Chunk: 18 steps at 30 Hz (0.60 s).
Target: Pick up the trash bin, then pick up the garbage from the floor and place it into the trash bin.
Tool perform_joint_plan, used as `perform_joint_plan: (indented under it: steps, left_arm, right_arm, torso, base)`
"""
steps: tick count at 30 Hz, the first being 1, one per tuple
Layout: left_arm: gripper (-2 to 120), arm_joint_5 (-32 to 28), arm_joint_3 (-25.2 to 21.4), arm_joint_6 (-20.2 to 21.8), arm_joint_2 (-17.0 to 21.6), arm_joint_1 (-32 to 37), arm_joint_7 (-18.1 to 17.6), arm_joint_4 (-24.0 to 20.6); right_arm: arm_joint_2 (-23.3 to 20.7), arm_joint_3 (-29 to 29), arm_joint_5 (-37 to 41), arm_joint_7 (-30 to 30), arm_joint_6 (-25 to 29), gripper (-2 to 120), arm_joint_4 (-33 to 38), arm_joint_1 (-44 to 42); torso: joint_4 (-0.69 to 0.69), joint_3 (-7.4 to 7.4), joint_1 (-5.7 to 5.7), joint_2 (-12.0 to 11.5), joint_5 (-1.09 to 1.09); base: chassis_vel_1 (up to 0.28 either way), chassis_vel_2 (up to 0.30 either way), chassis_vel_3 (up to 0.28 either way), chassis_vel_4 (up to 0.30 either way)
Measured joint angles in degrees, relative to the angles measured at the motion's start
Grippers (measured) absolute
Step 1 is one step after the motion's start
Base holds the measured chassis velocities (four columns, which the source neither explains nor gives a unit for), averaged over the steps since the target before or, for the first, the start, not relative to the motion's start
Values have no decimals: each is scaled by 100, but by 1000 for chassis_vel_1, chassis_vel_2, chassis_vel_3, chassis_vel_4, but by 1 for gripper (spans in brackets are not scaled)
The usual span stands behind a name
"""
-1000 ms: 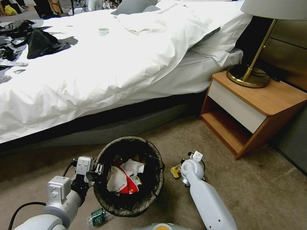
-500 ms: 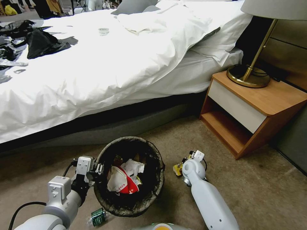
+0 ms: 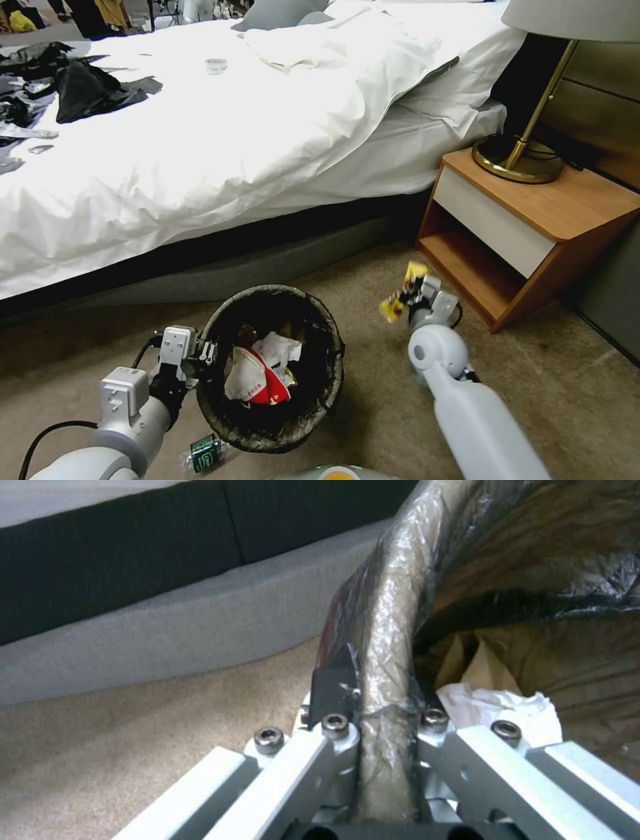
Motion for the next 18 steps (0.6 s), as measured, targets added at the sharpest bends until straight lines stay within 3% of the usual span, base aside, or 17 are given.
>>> perform_joint_plan:
  steps: [11,18]
  left_arm:
    - [1,22,14,4,3,37,-1,0]
    - [1,35,44,13,-3,30,-3,0]
  right_arm:
    - [-539,-240,599,-535,-319,0,1836,-46]
    - [-1284,-615,804,-1587,-518,0,2547,24]
  torso:
    - [0,0,0,0,1]
    - [0,0,0,0,1]
  base:
    - [0,0,0,0]
    - [0,0,0,0]
